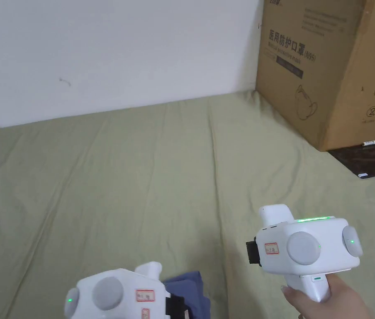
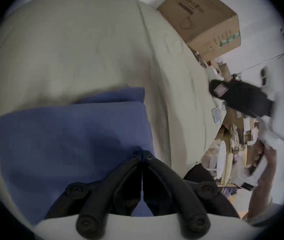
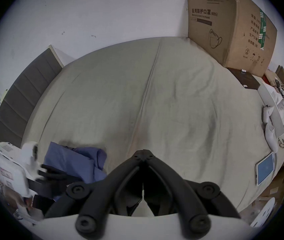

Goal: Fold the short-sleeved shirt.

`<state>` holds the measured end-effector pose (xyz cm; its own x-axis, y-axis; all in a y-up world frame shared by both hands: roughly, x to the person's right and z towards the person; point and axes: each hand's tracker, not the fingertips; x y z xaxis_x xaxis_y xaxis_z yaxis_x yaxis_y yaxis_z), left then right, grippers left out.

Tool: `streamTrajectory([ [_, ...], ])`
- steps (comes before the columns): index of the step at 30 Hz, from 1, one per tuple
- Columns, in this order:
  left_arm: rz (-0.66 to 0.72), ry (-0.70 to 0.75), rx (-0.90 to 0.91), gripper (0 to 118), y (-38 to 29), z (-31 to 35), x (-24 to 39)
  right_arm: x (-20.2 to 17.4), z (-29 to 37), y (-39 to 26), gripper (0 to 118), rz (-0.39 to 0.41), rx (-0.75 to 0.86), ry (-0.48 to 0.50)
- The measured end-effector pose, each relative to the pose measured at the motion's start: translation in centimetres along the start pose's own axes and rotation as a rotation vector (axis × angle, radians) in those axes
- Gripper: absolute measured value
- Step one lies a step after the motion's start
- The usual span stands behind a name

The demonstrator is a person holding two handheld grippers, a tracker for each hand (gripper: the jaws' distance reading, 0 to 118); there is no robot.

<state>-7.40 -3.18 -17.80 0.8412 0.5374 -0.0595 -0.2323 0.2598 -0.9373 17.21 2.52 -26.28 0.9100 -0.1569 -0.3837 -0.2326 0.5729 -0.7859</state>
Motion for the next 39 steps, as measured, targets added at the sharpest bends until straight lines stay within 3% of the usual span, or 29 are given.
streamTrajectory([
  [4, -0.018, 0.014, -0.037, 1, -0.1, -3.4, 1.1, 0.5, 0.8, -0.4, 0, -0.002, -0.001, -0.014],
  [8, 0.033, -0.134, -0.022, 1, -0.3, -2.7, 1.8, 1.2, 1.5, -0.6, 0, -0.023, 0.002, -0.022],
  [12, -0.136, -0.113, 0.141, 1, -1.4, 2.6, 3.3, 1.3, 2.2, -0.8, 0, -0.034, 0.010, -0.029],
  [16, -0.119, -0.098, 0.308, 1, -3.2, 10.0, 0.7, 0.4, 3.1, -1.1, 0, -0.034, 0.023, -0.006],
  [20, -0.034, 0.015, 0.446, 1, -6.1, 16.1, -4.1, -2.4, 2.7, -2.0, 0, -0.043, 0.000, 0.180],
  [23, 0.072, 0.062, 0.503, 1, -8.4, 19.3, -6.7, -4.7, 0.7, -3.1, 0, -0.102, -0.114, 0.407],
  [26, 0.179, 0.064, 0.530, 1, -10.3, 20.8, -9.9, -7.1, -1.7, -4.5, 0, -0.119, -0.236, 0.492],
  [29, 0.237, 0.069, 0.520, 1, -11.4, 21.1, -12.7, -9.0, -3.6, -5.6, 0, -0.041, -0.278, 0.495],
  [34, 0.320, -0.030, 0.504, 1, -12.0, 19.4, -15.6, -7.2, -6.4, -6.1, 0, -0.091, -0.315, 0.324],
  [35, 0.336, -0.034, 0.503, 5, -11.8, 18.9, -16.5, -6.5, -6.6, -6.2, 0, -0.126, -0.324, 0.357],
  [36, 0.346, -0.044, 0.496, 15, -11.7, 18.4, -17.0, -5.9, -6.7, -6.2, 0, -0.163, -0.330, 0.394],
  [37, 0.357, -0.071, 0.479, 33, -11.4, 17.8, -17.6, -5.7, -6.9, -6.3, 0, -0.181, -0.338, 0.415],
  [39, 0.373, -0.106, 0.453, 94, -10.6, 16.6, -19.4, -5.7, -7.1, -6.2, 0, -0.160, -0.344, 0.397],
])
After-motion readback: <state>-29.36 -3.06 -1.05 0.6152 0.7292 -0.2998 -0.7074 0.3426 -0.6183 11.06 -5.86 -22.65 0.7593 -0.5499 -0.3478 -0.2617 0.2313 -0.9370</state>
